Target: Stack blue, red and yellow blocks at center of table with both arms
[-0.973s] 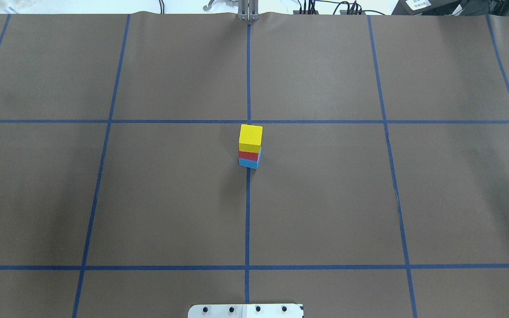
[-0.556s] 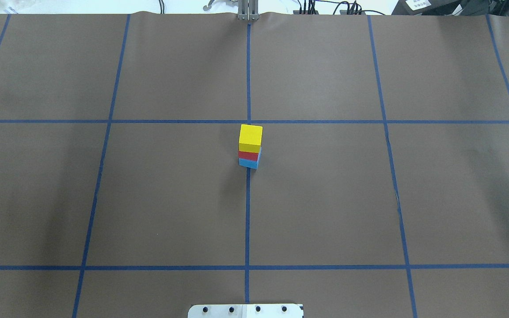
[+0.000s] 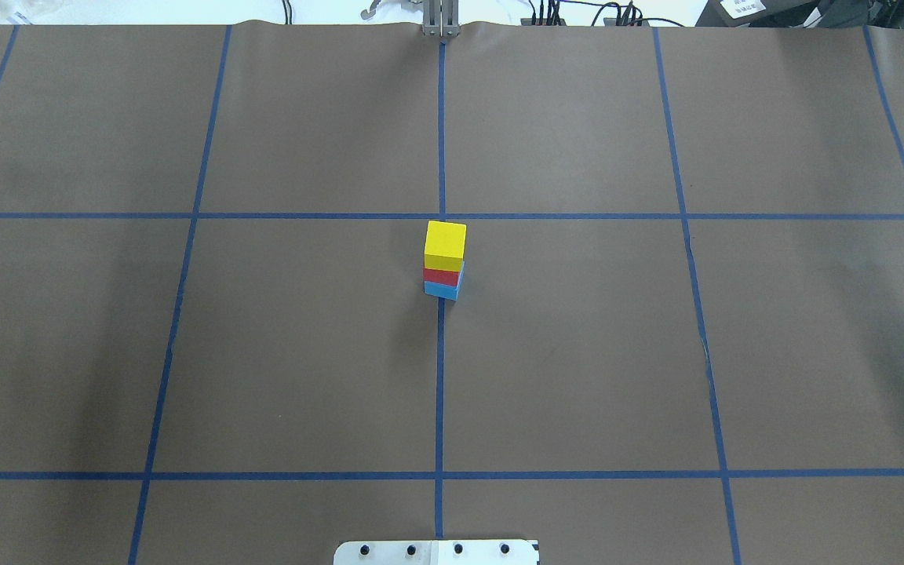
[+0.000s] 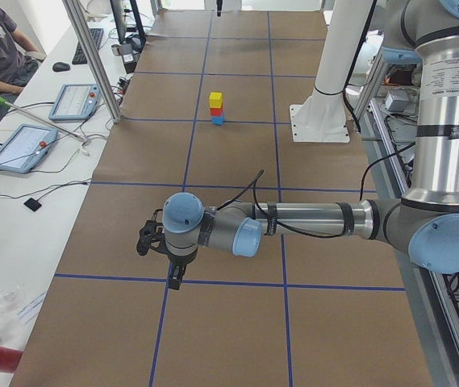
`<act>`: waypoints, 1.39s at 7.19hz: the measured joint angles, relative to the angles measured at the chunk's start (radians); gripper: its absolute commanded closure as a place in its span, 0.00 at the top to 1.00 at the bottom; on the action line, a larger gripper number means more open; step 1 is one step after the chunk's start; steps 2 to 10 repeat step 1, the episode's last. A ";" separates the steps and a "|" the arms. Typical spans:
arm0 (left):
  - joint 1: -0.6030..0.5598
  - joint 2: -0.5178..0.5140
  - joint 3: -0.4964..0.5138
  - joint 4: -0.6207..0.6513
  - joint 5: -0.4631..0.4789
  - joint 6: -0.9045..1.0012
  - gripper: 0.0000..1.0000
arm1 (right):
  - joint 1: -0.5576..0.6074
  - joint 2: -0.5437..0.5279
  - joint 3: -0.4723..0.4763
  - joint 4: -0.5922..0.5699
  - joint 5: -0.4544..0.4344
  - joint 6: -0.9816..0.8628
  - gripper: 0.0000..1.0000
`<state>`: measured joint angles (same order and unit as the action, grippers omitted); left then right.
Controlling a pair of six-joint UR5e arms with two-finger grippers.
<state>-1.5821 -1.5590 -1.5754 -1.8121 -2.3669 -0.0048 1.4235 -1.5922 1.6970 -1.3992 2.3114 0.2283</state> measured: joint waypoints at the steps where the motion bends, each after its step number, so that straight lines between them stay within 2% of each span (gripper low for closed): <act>1: 0.001 -0.001 -0.018 0.003 0.001 -0.001 1.00 | 0.000 0.000 -0.004 0.001 0.000 -0.001 1.00; 10: 0.001 -0.001 -0.018 0.003 0.001 -0.001 1.00 | 0.000 0.000 -0.004 0.001 0.000 -0.001 1.00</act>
